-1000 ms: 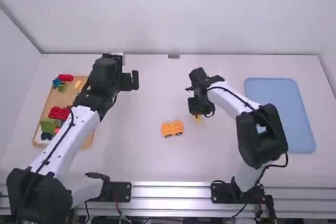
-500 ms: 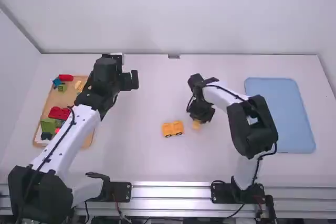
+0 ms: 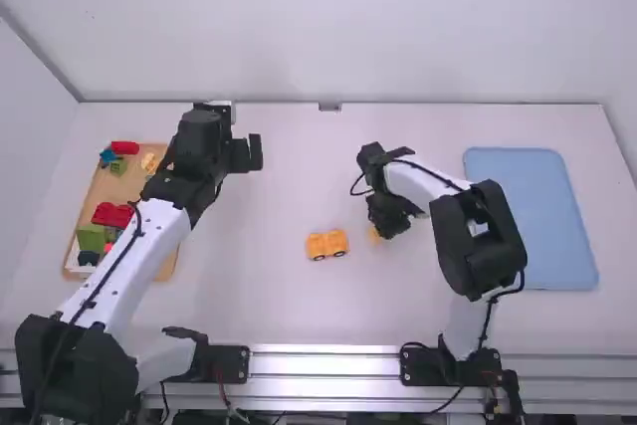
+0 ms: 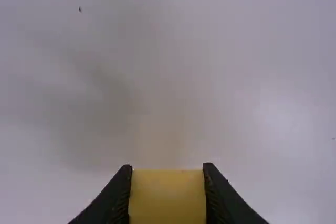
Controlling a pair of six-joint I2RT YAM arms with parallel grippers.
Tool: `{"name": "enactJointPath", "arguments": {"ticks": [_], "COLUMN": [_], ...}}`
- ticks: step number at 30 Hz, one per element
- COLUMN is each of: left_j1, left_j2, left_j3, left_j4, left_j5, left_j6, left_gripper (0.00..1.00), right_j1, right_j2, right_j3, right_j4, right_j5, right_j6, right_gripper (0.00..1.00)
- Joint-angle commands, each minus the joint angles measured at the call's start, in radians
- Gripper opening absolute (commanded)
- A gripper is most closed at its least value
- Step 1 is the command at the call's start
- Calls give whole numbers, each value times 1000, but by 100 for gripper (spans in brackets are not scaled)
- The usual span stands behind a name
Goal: Assemble lego blocks to make yellow taxi
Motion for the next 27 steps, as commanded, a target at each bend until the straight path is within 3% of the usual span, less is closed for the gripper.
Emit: {"name": "enactJointPath", "arguments": {"ticks": [1,6,12,15,16,19,20,27], "left_j1": [-2,-2,-2,-2,-2,-2,-2,-2], "left_j2": [6,6,6,6,6,6,6,6], "left_j3": [16,16,16,16,16,16,16,16], "left_j4": [-3,-5,-5,-5,-5,-5,-5,-5], "left_j5": [-11,-11,-11,-10,-5,-4,-4,-4], "left_j6": [-3,-3,-3,-3,-3,-3,-3,-3], "left_gripper": [99,99,99,99,99,99,99,99], "right_j1": [14,20,19,21,21,17,13,-8], "right_j2": [15,14,14,14,14,14,14,12], "right_j3": [-22,-98,-106,-106,-106,-106,-106,-85], "right_j4": [40,179,168,172,173,172,171,150], "right_j5": [17,-29,-37,-33,-36,-36,-39,-93], "right_j6": [76,76,84,84,83,71,71,70], "right_gripper": [21,16,17,22,30,91,98,98]}}
